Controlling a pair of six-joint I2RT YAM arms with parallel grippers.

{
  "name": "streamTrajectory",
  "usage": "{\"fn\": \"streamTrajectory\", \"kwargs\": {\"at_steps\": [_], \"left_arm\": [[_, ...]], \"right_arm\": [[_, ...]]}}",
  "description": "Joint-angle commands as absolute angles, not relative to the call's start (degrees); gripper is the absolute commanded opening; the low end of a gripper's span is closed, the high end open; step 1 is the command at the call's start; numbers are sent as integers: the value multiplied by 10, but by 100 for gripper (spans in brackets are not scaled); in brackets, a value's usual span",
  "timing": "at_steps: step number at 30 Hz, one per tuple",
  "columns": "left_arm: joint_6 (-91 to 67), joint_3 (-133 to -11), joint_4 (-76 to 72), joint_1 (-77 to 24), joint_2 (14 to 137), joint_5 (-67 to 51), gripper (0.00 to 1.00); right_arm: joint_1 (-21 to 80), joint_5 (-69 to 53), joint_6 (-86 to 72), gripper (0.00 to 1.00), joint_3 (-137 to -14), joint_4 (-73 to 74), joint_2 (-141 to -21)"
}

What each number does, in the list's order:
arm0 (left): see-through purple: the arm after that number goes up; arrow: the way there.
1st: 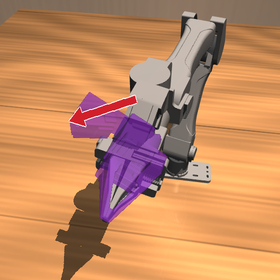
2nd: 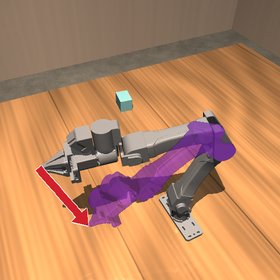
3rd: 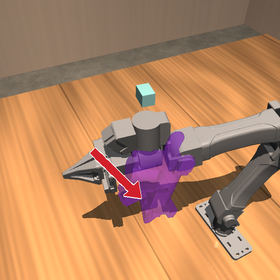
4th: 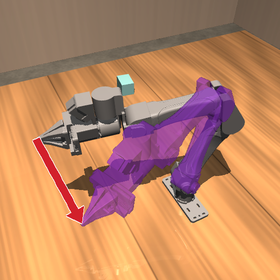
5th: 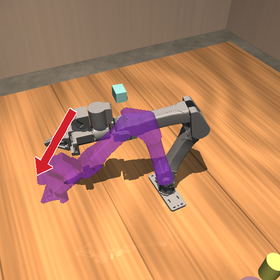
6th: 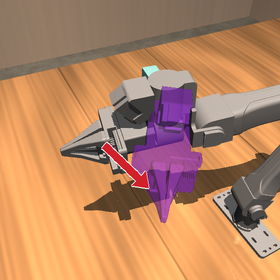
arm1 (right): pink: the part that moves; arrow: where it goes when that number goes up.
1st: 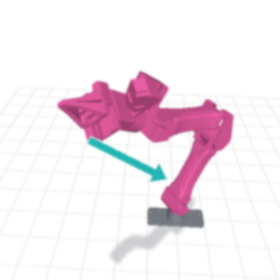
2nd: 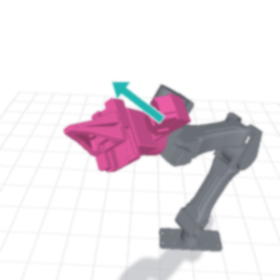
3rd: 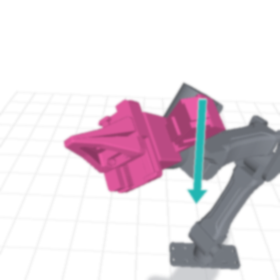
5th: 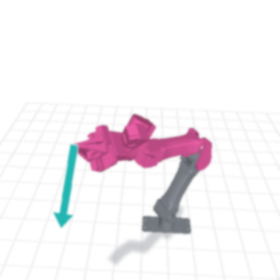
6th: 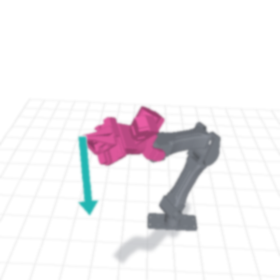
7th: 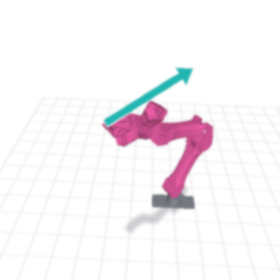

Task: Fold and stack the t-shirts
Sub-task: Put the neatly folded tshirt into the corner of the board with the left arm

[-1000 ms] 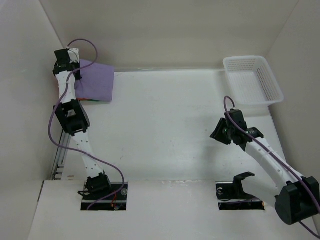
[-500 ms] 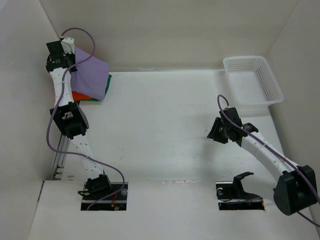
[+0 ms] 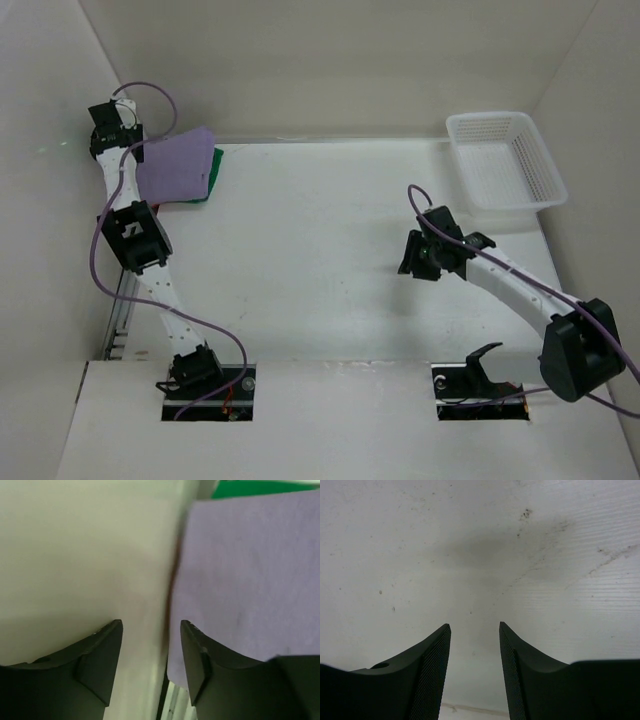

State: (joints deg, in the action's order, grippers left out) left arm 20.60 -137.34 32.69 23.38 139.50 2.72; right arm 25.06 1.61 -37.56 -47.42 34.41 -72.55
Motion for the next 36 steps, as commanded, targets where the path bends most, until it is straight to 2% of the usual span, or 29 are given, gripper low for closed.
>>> {"fn": "streamTrajectory", "kwargs": {"at_steps": [1, 6, 13, 21, 23, 24, 30, 36], "left_arm": [[222, -1398, 263, 246, 1383, 107, 50], [264, -1359, 238, 226, 1333, 112, 52], [281, -1186, 205, 159, 1196, 65, 54], [265, -1035, 234, 73, 1054, 30, 56], [248, -1001, 265, 47, 1011, 12, 58], [238, -983, 285, 31, 986, -4, 60], [186, -848, 418, -91, 849, -100, 65], [185, -669, 486, -161, 691, -127, 68]], "right_arm": [[267, 13, -365, 49, -510, 345, -741], [286, 4, -362, 49, -532, 343, -768], [300, 5, -362, 50, -537, 340, -769], [311, 16, -370, 54, -512, 340, -716], [311, 24, -374, 65, -499, 343, -684], [311, 28, -374, 100, -492, 345, -667], [301, 48, -391, 100, -436, 376, -546], [297, 48, -401, 100, -399, 456, -454]]}}
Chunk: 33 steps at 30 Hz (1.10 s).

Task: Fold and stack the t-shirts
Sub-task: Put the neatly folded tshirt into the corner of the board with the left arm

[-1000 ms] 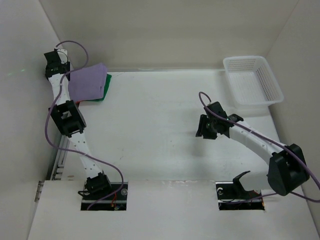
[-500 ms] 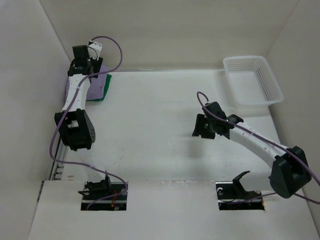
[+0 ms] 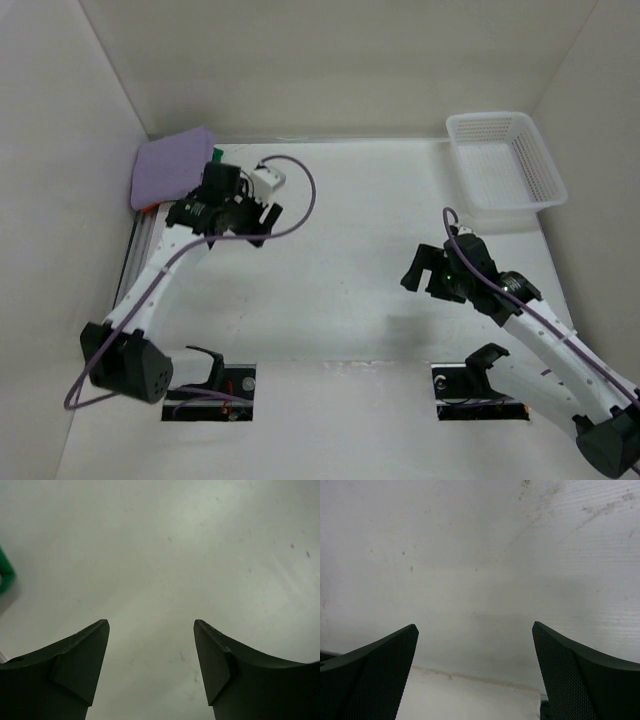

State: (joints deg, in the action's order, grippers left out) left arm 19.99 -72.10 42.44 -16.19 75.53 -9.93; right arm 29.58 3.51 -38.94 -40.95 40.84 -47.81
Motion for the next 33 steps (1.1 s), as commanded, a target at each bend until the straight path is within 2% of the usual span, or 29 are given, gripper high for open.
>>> {"fn": "streamTrajectory", "kwargs": {"at_steps": [1, 9, 16, 20, 24, 33], "left_arm": [[185, -633, 491, -154, 656, -136, 69], [144, -464, 497, 22, 476, -277, 69], [137, -470, 497, 119, 392, -315, 70], [131, -477, 518, 124, 371, -324, 69], [120, -484, 538, 140, 335, -382, 69], [116, -485, 540, 140, 314, -385, 70]], "right_arm": [[310, 50, -409, 100, -397, 462, -446], [390, 81, -432, 100, -411, 510, -466], [447, 123, -441, 100, -417, 522, -483], [455, 127, -441, 100, -417, 522, -474], [455, 127, -442, 100, -414, 522, -454], [455, 127, -448, 100, -410, 524, -418]]}}
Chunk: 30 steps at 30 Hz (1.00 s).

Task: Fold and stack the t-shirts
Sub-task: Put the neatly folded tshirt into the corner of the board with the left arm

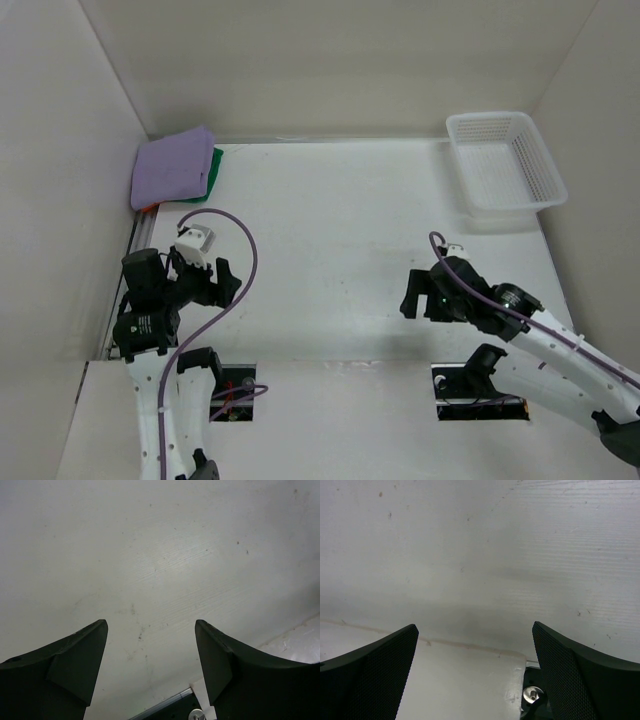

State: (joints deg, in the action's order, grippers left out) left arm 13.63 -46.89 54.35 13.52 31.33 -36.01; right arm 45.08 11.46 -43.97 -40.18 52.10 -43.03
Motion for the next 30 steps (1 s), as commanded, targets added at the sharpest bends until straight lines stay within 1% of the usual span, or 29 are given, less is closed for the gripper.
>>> {"fn": "streamTrajectory", "kwargs": {"at_steps": [1, 11, 15, 19, 30], "left_arm": [[116, -485, 540, 140, 313, -386, 70], [114, -485, 539, 138, 317, -385, 71], [114, -484, 538, 138, 322, -385, 71], [114, -484, 538, 136, 325, -385, 71], [112, -483, 537, 133, 324, -384, 72]], "right_arm": [[455, 127, -448, 100, -410, 525, -417], [479, 152, -452, 100, -415, 530, -400], [479, 155, -454, 100, -419, 537, -420], [495, 183, -460, 100, -423, 543, -430], [506, 179, -462, 100, -422, 547, -449]]}}
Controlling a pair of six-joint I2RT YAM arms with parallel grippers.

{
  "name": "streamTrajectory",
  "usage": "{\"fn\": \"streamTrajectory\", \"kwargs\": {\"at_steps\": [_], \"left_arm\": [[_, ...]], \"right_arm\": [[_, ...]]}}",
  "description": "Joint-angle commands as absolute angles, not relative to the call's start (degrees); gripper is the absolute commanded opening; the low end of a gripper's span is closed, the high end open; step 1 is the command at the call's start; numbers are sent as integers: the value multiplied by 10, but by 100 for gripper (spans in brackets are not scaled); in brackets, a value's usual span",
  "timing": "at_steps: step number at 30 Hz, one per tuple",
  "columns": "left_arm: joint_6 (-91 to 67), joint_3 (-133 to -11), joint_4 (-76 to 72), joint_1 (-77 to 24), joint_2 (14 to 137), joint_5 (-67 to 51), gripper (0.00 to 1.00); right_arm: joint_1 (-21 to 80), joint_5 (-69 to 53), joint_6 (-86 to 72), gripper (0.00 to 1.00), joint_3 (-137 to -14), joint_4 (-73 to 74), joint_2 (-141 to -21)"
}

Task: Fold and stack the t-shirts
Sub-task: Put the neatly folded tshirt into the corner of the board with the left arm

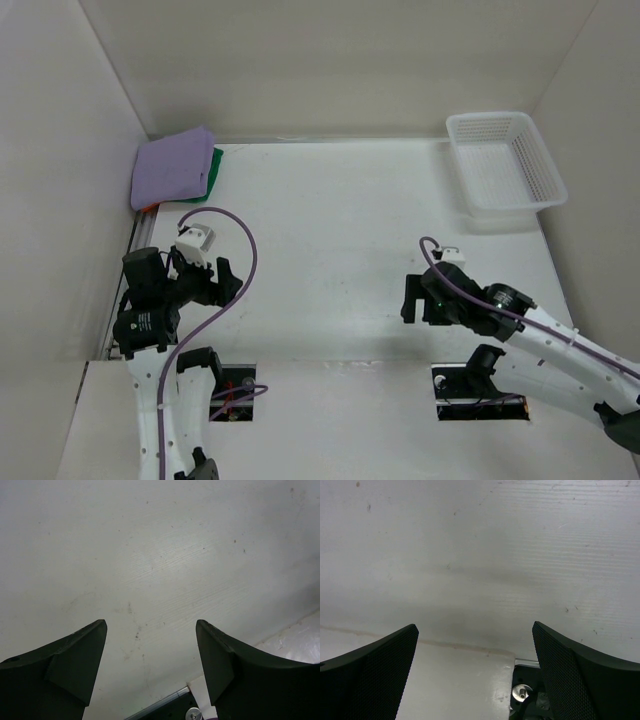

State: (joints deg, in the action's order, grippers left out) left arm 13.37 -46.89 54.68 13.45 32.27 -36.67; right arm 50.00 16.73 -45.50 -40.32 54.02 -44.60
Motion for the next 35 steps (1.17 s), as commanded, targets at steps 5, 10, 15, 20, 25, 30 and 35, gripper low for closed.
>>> {"fn": "streamTrajectory", "kwargs": {"at_steps": [5, 10, 15, 20, 25, 30, 35], "left_arm": [[112, -483, 536, 131, 333, -384, 72], [112, -483, 536, 131, 338, -383, 72], [106, -486, 531, 131, 354, -343, 100], [102, -489, 534, 117, 368, -337, 100], [91, -487, 526, 107, 359, -308, 100], [88, -485, 520, 102, 366, -292, 100], [82, -487, 520, 103, 387, -288, 100]], "right_arm": [[506, 179, -462, 100, -422, 547, -460], [502, 179, -461, 100, -422, 545, -465], [500, 179, -459, 100, -422, 544, -474], [500, 179, -458, 100, -423, 543, -480], [499, 178, -458, 100, -423, 543, -479], [498, 177, -458, 100, -422, 542, -479], [498, 177, -457, 100, -422, 542, -483]]}}
